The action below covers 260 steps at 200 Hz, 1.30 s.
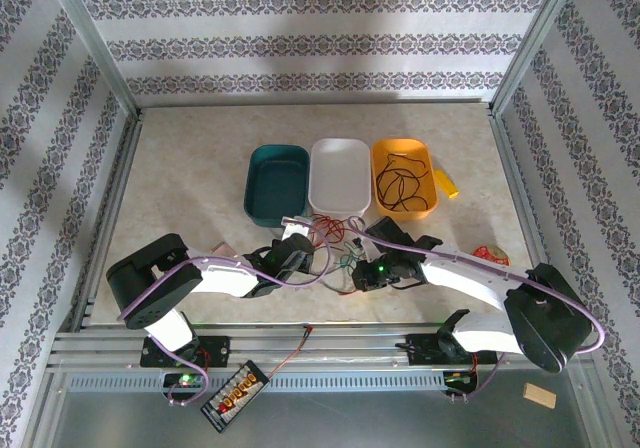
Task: Untangle the cables
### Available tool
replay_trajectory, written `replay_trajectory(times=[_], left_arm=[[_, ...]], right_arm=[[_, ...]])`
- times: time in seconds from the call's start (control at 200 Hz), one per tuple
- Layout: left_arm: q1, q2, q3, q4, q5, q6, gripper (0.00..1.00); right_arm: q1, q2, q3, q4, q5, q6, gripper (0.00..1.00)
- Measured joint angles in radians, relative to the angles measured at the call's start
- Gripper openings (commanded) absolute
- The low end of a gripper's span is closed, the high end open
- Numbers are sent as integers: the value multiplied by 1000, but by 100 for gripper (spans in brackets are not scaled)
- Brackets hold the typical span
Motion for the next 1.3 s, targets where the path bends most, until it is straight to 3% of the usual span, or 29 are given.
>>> replay_trajectory(times=[0.24, 0.585, 0.87, 1.299], left_arm=[[0, 3, 3, -1, -14, 0, 0], [0, 20, 23, -5, -22, -2, 0], [0, 20, 23, -5, -30, -10, 0], [0, 20, 23, -9, -37, -15, 0]], right_arm=[[0, -124, 0, -20, 105, 17, 0], [0, -400, 66, -134, 443, 32, 0], [0, -468, 185, -173, 672, -35, 0], [0, -501, 318, -157, 921, -192, 0]])
